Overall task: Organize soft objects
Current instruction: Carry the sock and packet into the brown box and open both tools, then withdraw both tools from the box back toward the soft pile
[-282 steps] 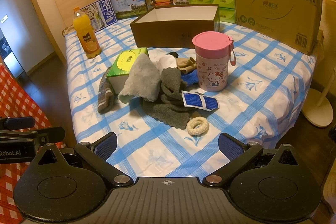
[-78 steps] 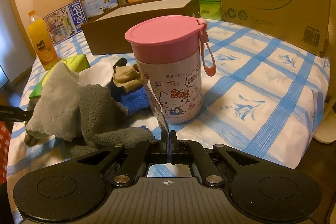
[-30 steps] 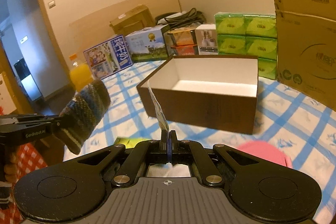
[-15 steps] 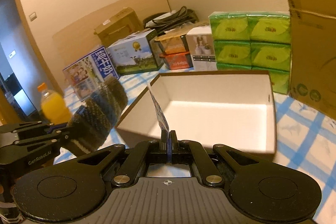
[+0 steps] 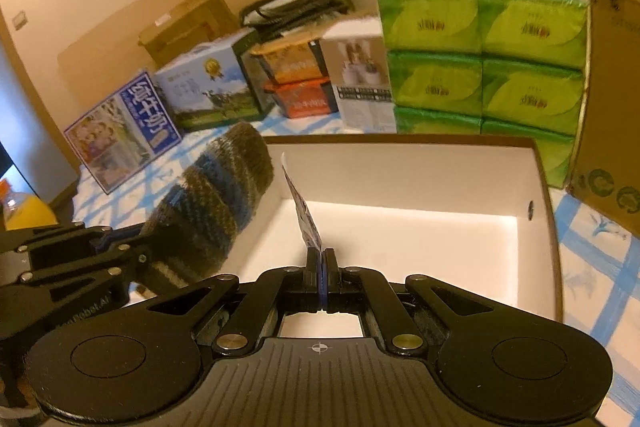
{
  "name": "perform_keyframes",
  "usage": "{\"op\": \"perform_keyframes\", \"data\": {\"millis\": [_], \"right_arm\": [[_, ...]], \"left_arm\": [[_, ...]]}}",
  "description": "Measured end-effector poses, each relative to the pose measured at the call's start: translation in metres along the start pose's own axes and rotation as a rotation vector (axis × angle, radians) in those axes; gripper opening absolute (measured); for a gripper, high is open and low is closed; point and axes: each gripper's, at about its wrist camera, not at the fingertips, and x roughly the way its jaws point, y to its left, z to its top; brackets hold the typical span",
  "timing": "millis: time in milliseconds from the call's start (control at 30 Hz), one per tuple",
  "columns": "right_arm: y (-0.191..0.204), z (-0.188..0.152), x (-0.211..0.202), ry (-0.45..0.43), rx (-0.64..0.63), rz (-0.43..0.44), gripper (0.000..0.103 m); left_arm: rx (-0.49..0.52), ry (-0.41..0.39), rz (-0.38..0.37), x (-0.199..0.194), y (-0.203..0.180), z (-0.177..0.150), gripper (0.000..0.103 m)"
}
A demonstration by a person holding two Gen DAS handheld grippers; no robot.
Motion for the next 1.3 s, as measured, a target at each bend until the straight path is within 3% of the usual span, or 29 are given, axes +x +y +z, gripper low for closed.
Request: {"op": "perform_keyframes", "data": {"millis": [167,200,267,333,400,800,1300], "right_arm": [[-0.013,0.011,0.024,0.024,0.035,-0.001,0.001],[-0.014,0.012,0.027,0.03,0.04,-0.002,0.002],[-0.016,0.014,0.033,0.048,0.039,0.005,0.009],[-0.016,0.014,0.034,0.06,0.027,-0.007,0.039],[-0.017,0.012,0.032,0.061,0.02,-0.016,0.053],[-0.017,-0.003,-0.001,0.111,0.01,-0.051,0.053],[0.01,-0.035,-0.103,0.024,-0.017,0.024,0.056]], "left_arm": [[-0.024,0.056,0.012,0.032,0.005,0.002,0.018],[-0.025,0.064,0.013,0.036,0.006,0.001,0.024],[-0.031,0.077,0.024,0.041,0.009,0.0,0.029],[-0.04,0.085,0.024,0.042,0.011,-0.002,0.03],[-0.047,0.095,0.023,0.04,0.012,-0.004,0.03],[-0.077,0.14,0.018,0.0,0.011,-0.015,0.034],[-0.145,0.111,-0.022,-0.108,-0.011,-0.029,0.035]]}}
